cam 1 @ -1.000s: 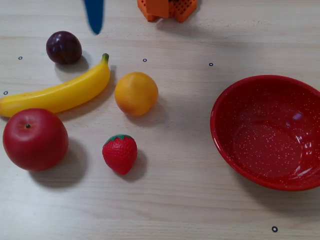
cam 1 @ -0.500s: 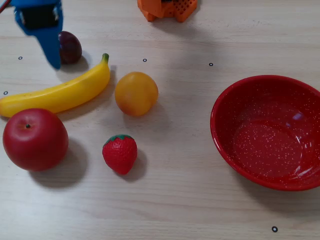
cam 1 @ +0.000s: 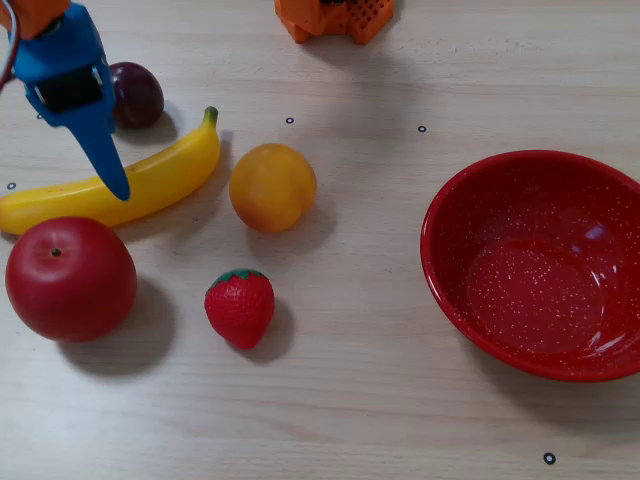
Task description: Put the banana in the red bowl.
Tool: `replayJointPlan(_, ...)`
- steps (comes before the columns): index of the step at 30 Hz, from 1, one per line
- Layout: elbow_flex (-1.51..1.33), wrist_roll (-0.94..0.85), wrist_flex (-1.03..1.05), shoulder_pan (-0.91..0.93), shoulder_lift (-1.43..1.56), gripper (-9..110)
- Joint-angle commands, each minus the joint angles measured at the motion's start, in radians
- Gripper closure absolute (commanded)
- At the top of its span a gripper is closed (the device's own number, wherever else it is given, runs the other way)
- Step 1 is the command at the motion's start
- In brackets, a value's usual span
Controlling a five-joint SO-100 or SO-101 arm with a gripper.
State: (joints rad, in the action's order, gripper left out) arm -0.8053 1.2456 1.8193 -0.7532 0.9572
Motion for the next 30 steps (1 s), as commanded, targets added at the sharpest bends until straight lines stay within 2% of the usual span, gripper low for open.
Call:
replayJointPlan(1,0.089,0.029,0.034,-0.005,0.037,53)
replayJointPlan(16,0.098,0.021,-0.081,0.044,-0.126,55)
replayJointPlan(28,0.112,0.035,-0.150,0.061,-0.175,70)
replayJointPlan(30,0.112,0.044,-0.144,0.064,-0.172,76)
